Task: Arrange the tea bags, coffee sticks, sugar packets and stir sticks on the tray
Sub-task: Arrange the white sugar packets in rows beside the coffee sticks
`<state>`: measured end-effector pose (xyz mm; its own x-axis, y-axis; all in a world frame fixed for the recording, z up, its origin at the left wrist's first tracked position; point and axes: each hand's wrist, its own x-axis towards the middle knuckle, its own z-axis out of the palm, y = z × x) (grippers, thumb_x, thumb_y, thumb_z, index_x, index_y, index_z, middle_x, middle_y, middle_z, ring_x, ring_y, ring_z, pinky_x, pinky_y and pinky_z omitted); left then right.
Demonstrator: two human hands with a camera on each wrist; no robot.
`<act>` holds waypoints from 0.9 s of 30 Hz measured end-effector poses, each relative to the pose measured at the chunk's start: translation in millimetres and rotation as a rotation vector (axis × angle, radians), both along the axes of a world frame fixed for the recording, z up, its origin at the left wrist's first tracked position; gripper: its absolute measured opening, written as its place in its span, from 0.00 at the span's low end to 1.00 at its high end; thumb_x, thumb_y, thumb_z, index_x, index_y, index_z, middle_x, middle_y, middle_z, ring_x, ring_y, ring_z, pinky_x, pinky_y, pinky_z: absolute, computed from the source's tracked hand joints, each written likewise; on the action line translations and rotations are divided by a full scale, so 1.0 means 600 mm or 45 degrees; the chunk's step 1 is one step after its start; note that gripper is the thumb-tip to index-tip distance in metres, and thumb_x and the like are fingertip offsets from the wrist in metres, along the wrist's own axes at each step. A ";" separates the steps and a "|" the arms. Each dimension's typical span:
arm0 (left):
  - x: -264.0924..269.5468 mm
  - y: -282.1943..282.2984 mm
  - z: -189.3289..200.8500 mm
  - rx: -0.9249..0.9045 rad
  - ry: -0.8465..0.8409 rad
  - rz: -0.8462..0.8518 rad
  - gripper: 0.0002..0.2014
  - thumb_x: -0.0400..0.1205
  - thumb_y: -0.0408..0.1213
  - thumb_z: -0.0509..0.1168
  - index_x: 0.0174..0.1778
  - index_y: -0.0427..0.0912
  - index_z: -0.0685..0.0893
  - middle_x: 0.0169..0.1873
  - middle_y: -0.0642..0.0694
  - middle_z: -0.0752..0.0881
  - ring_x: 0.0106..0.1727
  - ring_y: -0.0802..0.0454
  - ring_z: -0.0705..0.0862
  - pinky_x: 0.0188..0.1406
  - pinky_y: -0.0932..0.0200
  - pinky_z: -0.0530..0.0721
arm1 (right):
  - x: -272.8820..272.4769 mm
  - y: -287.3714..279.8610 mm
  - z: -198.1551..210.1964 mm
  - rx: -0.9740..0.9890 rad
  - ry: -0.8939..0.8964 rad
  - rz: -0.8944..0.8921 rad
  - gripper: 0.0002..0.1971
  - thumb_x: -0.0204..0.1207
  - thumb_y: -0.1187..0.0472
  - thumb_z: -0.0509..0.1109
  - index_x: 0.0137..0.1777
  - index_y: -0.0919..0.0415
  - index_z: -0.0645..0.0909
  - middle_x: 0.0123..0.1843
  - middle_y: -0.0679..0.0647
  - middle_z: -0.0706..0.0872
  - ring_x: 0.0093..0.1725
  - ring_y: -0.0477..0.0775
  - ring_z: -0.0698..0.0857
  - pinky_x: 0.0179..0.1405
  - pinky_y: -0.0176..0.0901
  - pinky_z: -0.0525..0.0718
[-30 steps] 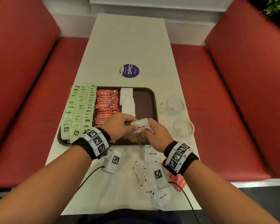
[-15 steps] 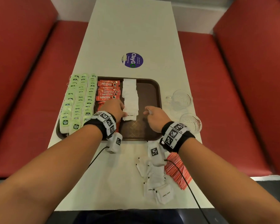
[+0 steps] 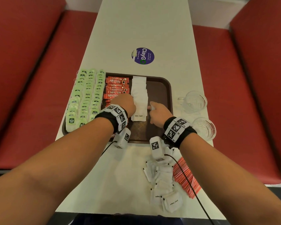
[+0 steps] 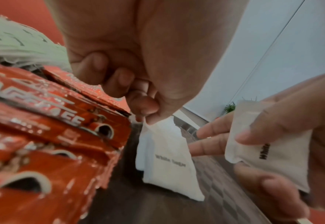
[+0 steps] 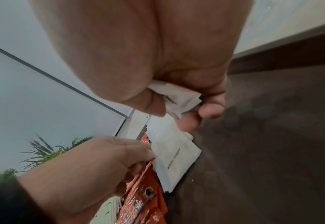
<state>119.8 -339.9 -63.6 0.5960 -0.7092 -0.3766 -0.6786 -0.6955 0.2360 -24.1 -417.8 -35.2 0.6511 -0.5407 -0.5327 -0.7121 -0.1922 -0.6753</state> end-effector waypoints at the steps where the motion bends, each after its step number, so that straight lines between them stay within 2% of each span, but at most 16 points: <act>1: 0.001 -0.003 -0.003 0.014 -0.005 0.001 0.09 0.81 0.36 0.60 0.47 0.39 0.85 0.48 0.41 0.87 0.44 0.45 0.83 0.39 0.54 0.78 | 0.002 0.002 -0.003 -0.007 -0.005 -0.003 0.21 0.84 0.68 0.57 0.76 0.74 0.68 0.70 0.68 0.81 0.54 0.67 0.85 0.59 0.62 0.85; 2: 0.001 -0.004 -0.005 0.022 -0.006 0.008 0.08 0.81 0.36 0.60 0.46 0.39 0.84 0.48 0.41 0.87 0.44 0.44 0.83 0.38 0.54 0.77 | 0.003 0.003 -0.004 -0.020 -0.002 -0.005 0.20 0.84 0.67 0.57 0.74 0.74 0.69 0.68 0.68 0.82 0.55 0.68 0.85 0.60 0.65 0.84; 4: 0.006 -0.006 -0.010 0.001 -0.001 0.038 0.10 0.81 0.36 0.60 0.50 0.40 0.85 0.50 0.42 0.87 0.46 0.44 0.84 0.38 0.55 0.76 | 0.006 0.003 -0.004 -0.058 0.006 -0.013 0.19 0.84 0.67 0.56 0.74 0.72 0.70 0.67 0.66 0.82 0.57 0.68 0.85 0.61 0.67 0.84; 6: 0.015 -0.009 -0.011 -0.059 0.024 0.069 0.11 0.81 0.36 0.60 0.54 0.40 0.86 0.50 0.42 0.87 0.45 0.44 0.84 0.36 0.56 0.75 | 0.012 -0.002 -0.002 -0.111 0.021 -0.007 0.22 0.83 0.68 0.56 0.77 0.68 0.68 0.72 0.64 0.80 0.62 0.65 0.84 0.63 0.64 0.83; 8: 0.024 -0.016 -0.009 -0.094 0.051 0.068 0.10 0.81 0.36 0.60 0.51 0.39 0.85 0.47 0.41 0.86 0.44 0.44 0.83 0.35 0.56 0.75 | 0.020 -0.008 0.001 -0.119 0.028 0.000 0.26 0.83 0.68 0.57 0.81 0.63 0.64 0.78 0.60 0.75 0.68 0.64 0.81 0.67 0.61 0.82; 10: 0.033 -0.021 -0.005 -0.078 0.061 0.047 0.09 0.82 0.35 0.60 0.50 0.37 0.85 0.46 0.40 0.86 0.44 0.43 0.83 0.37 0.55 0.76 | 0.027 -0.013 0.003 -0.070 0.012 0.000 0.27 0.82 0.69 0.58 0.82 0.64 0.62 0.80 0.60 0.73 0.68 0.63 0.81 0.67 0.62 0.82; 13: 0.039 -0.025 -0.006 -0.045 0.066 -0.010 0.09 0.82 0.34 0.60 0.48 0.35 0.84 0.48 0.38 0.86 0.44 0.42 0.83 0.38 0.54 0.77 | 0.034 -0.015 0.000 -0.053 0.017 0.028 0.26 0.82 0.72 0.59 0.81 0.65 0.65 0.70 0.56 0.77 0.63 0.59 0.81 0.67 0.60 0.82; 16: 0.040 -0.025 -0.007 -0.048 0.068 -0.042 0.10 0.82 0.35 0.60 0.53 0.37 0.84 0.52 0.40 0.85 0.48 0.42 0.83 0.40 0.54 0.76 | 0.037 -0.015 -0.004 -0.044 -0.003 0.021 0.26 0.82 0.72 0.59 0.80 0.64 0.66 0.73 0.60 0.78 0.64 0.62 0.82 0.65 0.61 0.83; 17: 0.041 -0.023 -0.007 -0.057 0.070 -0.034 0.11 0.82 0.35 0.60 0.55 0.36 0.85 0.52 0.40 0.86 0.48 0.43 0.83 0.39 0.55 0.76 | 0.037 -0.014 -0.005 -0.054 0.000 0.014 0.26 0.83 0.71 0.59 0.81 0.64 0.65 0.73 0.59 0.77 0.66 0.62 0.81 0.66 0.59 0.83; 19: 0.044 -0.017 -0.005 -0.098 0.054 0.000 0.11 0.81 0.35 0.60 0.52 0.38 0.86 0.49 0.41 0.87 0.42 0.45 0.83 0.33 0.58 0.75 | 0.033 -0.013 -0.006 -0.060 -0.012 -0.043 0.26 0.84 0.68 0.60 0.82 0.62 0.63 0.73 0.59 0.77 0.66 0.62 0.82 0.65 0.58 0.83; 21: 0.045 -0.007 0.001 -0.128 0.021 0.008 0.11 0.81 0.36 0.60 0.51 0.41 0.88 0.48 0.43 0.89 0.41 0.46 0.84 0.34 0.59 0.75 | 0.027 -0.014 -0.011 -0.086 -0.029 -0.113 0.23 0.83 0.63 0.60 0.78 0.59 0.65 0.64 0.59 0.83 0.56 0.61 0.87 0.55 0.55 0.86; 23: 0.040 0.007 0.008 -0.104 -0.003 -0.040 0.13 0.82 0.38 0.61 0.52 0.43 0.90 0.49 0.45 0.90 0.47 0.45 0.86 0.38 0.57 0.79 | 0.021 -0.014 -0.015 -0.117 -0.025 -0.130 0.13 0.83 0.61 0.60 0.66 0.58 0.70 0.53 0.60 0.87 0.47 0.59 0.87 0.42 0.47 0.83; 25: 0.028 0.023 0.004 -0.064 -0.020 -0.092 0.12 0.82 0.38 0.62 0.51 0.43 0.92 0.51 0.46 0.90 0.50 0.46 0.87 0.43 0.56 0.83 | 0.014 -0.012 -0.015 -0.124 0.010 -0.098 0.07 0.83 0.61 0.60 0.59 0.57 0.71 0.48 0.60 0.87 0.45 0.59 0.86 0.41 0.46 0.81; 27: 0.013 0.037 -0.008 -0.038 -0.043 -0.126 0.11 0.81 0.40 0.64 0.51 0.44 0.92 0.51 0.47 0.90 0.50 0.47 0.87 0.47 0.54 0.86 | 0.008 -0.007 -0.018 -0.122 0.059 -0.043 0.07 0.82 0.62 0.61 0.59 0.57 0.72 0.49 0.60 0.86 0.47 0.60 0.87 0.44 0.48 0.83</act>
